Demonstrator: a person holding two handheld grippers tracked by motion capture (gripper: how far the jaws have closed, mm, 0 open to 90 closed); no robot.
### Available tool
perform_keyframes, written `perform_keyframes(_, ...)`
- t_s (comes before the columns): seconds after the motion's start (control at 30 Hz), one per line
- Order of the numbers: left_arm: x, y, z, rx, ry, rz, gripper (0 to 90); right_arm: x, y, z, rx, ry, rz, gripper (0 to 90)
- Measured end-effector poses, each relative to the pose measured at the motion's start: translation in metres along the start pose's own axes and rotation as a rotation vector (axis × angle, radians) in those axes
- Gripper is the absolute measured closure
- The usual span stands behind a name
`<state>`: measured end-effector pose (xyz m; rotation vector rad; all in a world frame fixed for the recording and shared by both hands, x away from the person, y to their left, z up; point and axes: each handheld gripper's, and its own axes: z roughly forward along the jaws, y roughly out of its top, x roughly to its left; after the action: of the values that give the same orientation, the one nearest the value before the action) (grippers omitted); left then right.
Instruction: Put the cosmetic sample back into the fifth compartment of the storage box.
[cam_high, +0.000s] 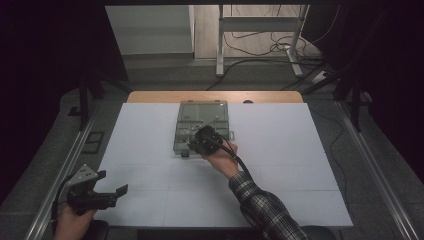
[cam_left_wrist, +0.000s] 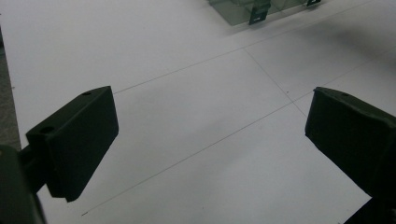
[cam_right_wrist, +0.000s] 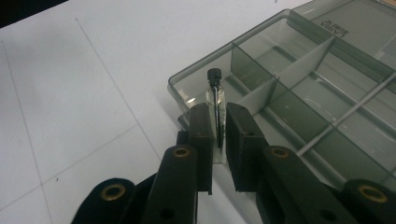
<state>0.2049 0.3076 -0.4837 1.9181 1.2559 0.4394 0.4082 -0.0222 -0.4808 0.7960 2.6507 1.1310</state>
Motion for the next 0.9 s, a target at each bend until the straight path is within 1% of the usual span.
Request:
perform_keyframes(0.27, 0.0, 0.0, 0.0, 0.001, -0.001, 0.004, 3.4, -0.001, 0.012, 0.013, -0.003, -0.009, -0.003, 80.5)
perform_keyframes(0.43, 0.0, 0.0, 0.0, 0.002, -0.001, 0.006, 3.4, 0.0, 0.016, 0.02, 0.001, -0.013, -0.006, 80.5)
perform_keyframes(0.5, 0.0, 0.0, 0.0, 0.004, -0.002, 0.007, 3.4, 0.002, 0.018, 0.026, 0.006, -0.018, -0.003, 80.5)
perform_keyframes(0.6, -0.001, 0.0, 0.0, 0.005, -0.002, 0.01, 3.4, 0.002, 0.02, 0.031, -0.001, -0.019, -0.005, 78.4)
perform_keyframes(0.67, -0.001, 0.0, 0.0, 0.005, -0.002, 0.011, 3.4, 0.003, 0.02, 0.032, -0.002, -0.011, 0.002, 75.3)
perform_keyframes(0.8, 0.0, 0.0, 0.001, 0.007, -0.004, 0.011, 3.4, 0.005, 0.02, 0.031, 0.009, -0.011, -0.009, 72.3)
perform_keyframes(0.83, -0.001, 0.0, 0.001, 0.006, -0.004, 0.012, 3.4, 0.006, 0.019, 0.03, 0.013, -0.004, -0.009, 72.2)
perform_keyframes(0.87, -0.001, 0.0, 0.001, 0.007, -0.004, 0.013, 3.4, 0.007, 0.019, 0.029, 0.022, 0.004, -0.015, 71.8)
perform_keyframes(0.9, -0.001, 0.0, 0.001, 0.008, -0.004, 0.015, 3.4, 0.008, 0.018, 0.028, 0.025, 0.002, -0.028, 71.3)
